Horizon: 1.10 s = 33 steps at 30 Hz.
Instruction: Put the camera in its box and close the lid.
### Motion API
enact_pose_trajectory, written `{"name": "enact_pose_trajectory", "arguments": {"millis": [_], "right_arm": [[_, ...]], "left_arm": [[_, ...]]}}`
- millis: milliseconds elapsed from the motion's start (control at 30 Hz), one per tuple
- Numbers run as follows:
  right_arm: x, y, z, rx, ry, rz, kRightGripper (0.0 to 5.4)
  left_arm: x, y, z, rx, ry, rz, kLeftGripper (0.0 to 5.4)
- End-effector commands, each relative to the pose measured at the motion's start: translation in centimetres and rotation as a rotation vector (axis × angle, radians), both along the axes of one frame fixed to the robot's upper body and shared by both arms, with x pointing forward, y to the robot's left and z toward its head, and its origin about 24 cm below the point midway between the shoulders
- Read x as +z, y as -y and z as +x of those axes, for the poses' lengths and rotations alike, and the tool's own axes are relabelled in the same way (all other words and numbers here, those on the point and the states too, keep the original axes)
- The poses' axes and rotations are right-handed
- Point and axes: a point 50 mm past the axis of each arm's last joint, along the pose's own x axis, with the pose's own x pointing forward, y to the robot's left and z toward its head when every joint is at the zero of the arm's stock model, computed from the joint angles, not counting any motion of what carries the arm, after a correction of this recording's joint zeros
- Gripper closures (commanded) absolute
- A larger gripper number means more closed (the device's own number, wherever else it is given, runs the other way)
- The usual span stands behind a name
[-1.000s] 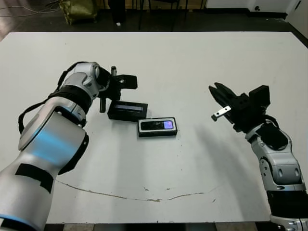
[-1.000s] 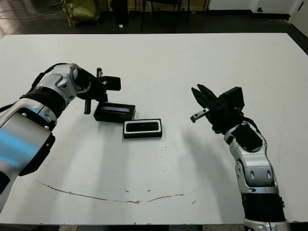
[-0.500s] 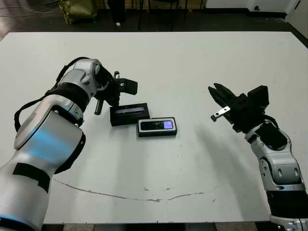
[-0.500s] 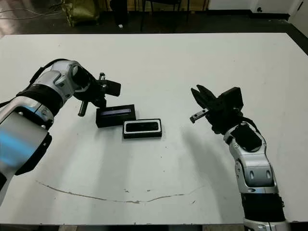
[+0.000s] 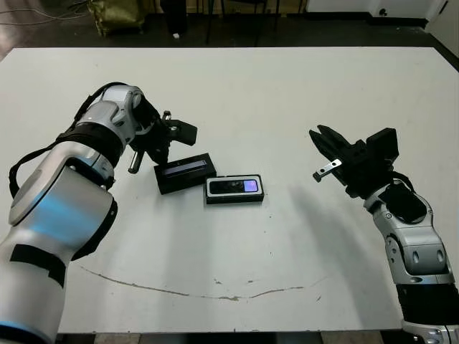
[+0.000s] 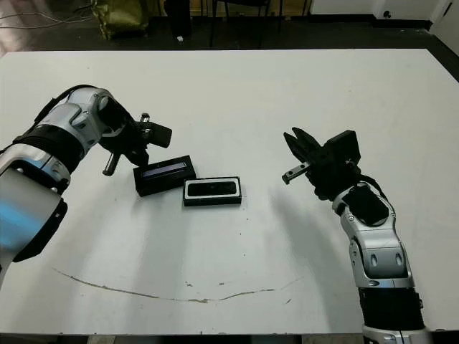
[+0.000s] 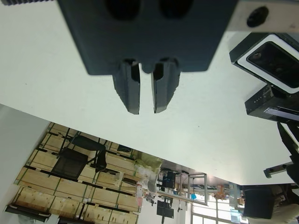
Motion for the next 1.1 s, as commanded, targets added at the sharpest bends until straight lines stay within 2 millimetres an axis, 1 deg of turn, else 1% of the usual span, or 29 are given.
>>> {"name": "enact_pose_trajectory", "arguments": {"millis": [33, 433, 567, 967, 1100], "right_arm": [[-0.4, 0.2, 0.0, -0.011, -0.028, -0.009, 5.38], [-0.4, 0.2, 0.0, -0.014, -0.031, -0.015, 5.38], [-0.3, 0.3, 0.0, -0.01, -0.028, -0.019, 5.38], [-0.6, 0.4, 0.0, -0.004, -0.038, -0.007, 5.38], [-0.7, 0.3, 0.1, 0.0, -0.042, -0.008, 5.38]], "left_arm": [[-1.5, -0.5, -0.6, 0.007, -0.053, 0.017, 5.4], [-1.7, -0.4, -0.9, -0.003, -0.096, -0.008, 5.4], [-1.6, -0.3, -1.1, -0.02, -0.135, -0.028, 5.4], [-0.6, -0.4, -2.0, -0.108, -0.18, -0.079, 5.4], [-0.6, -0.6, -2.1, -0.086, -0.194, -0.075, 5.4]]}}
